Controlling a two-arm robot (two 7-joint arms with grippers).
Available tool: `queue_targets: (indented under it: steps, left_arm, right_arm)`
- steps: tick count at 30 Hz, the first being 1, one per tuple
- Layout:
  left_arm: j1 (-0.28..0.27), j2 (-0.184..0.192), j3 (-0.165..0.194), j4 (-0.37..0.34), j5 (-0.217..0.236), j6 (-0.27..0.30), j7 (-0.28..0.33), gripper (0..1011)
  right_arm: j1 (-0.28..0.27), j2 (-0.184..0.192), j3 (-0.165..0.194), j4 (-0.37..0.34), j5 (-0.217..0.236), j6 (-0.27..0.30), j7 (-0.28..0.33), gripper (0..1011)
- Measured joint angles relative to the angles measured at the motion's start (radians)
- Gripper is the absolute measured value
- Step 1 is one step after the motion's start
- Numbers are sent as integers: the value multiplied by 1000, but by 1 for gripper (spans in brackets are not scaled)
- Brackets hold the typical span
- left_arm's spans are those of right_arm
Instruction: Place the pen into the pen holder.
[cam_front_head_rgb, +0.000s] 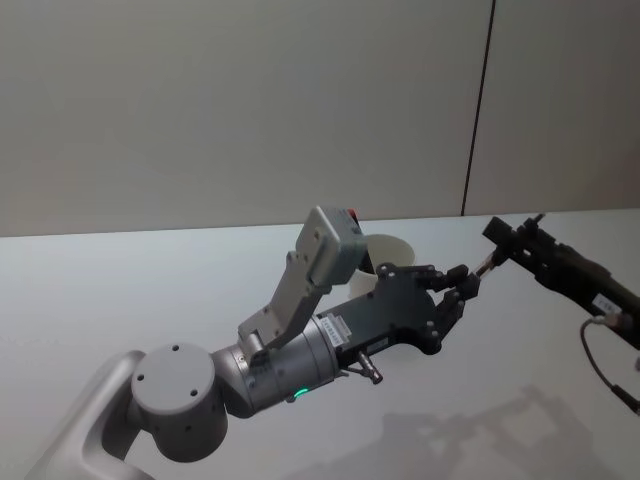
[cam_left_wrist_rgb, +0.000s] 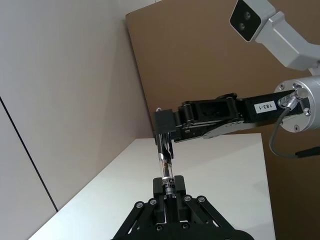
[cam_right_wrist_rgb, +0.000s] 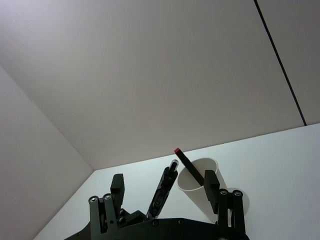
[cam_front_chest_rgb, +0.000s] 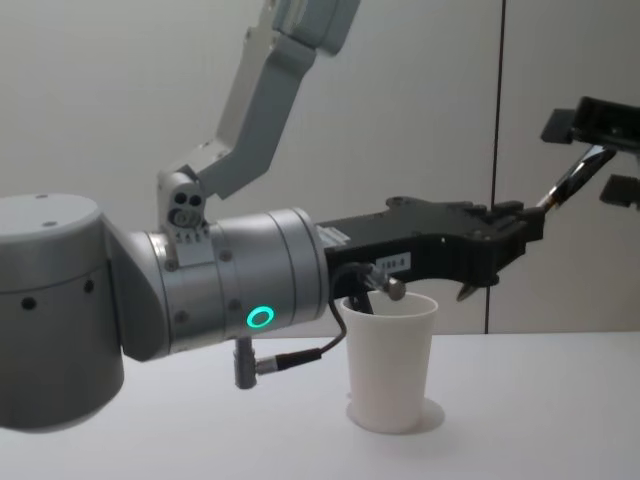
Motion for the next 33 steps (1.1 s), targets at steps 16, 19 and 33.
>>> queue_targets:
  steps: [16, 19, 33]
  left_arm:
    - [0, 0, 0, 0, 0, 0, 0, 137]
    - [0, 0, 0, 0, 0, 0, 0, 137]
    - [0, 0, 0, 0, 0, 0, 0, 137]
  right_arm:
    - [15, -22, -15, 0, 71, 29, -92, 891]
    - [15, -23, -16, 1, 84, 30, -104, 810]
    - [13, -24, -23, 1, 129, 11, -125, 363]
